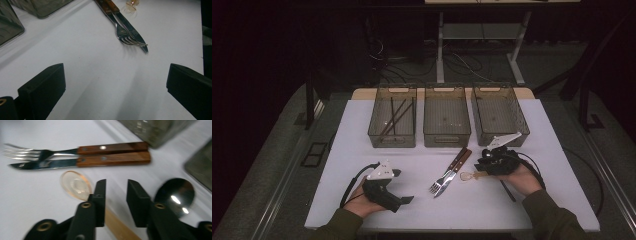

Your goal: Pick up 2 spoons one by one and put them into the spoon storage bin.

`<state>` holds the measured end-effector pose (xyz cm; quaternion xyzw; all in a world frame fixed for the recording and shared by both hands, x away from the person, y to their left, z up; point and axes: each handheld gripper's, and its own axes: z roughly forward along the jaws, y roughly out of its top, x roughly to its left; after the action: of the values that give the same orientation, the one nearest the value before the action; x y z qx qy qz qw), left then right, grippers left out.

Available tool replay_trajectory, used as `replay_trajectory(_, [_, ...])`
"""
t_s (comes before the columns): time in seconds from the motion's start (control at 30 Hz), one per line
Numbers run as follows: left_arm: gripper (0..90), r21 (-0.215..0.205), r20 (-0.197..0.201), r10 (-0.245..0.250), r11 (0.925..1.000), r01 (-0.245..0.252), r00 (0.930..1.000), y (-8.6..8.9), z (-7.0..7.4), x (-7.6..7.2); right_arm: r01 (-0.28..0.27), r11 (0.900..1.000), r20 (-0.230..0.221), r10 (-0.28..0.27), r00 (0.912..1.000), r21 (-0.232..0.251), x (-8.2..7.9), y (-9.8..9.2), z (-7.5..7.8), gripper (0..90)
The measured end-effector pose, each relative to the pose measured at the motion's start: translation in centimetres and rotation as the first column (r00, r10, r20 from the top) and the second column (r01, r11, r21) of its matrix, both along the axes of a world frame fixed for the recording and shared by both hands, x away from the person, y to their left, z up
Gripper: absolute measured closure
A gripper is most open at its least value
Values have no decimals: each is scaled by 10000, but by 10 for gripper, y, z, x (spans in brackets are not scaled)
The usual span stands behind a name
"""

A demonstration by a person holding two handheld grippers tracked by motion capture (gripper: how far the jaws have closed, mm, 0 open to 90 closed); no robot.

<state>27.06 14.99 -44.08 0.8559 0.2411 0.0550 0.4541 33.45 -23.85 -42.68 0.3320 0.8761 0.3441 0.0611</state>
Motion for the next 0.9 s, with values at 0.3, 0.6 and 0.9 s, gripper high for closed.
replay_trajectory(0.3, [11, 34, -3, -7, 10000, 7, 10000, 0, 0, 0, -1377, 9877, -286, 1359, 9903, -744, -3, 11, -11, 555])
replay_trajectory(0.6, [11, 34, -8, -3, 10000, 3, 10000, 0, 0, 0, -2298, 9582, 251, 2374, 9711, -1705, -8, 16, -11, 659])
replay_trajectory(0.9, [11, 31, -6, -3, 10000, 3, 10000, 0, 0, 0, -2744, 9416, 422, 2876, 9568, -1950, -11, 18, -10, 746])
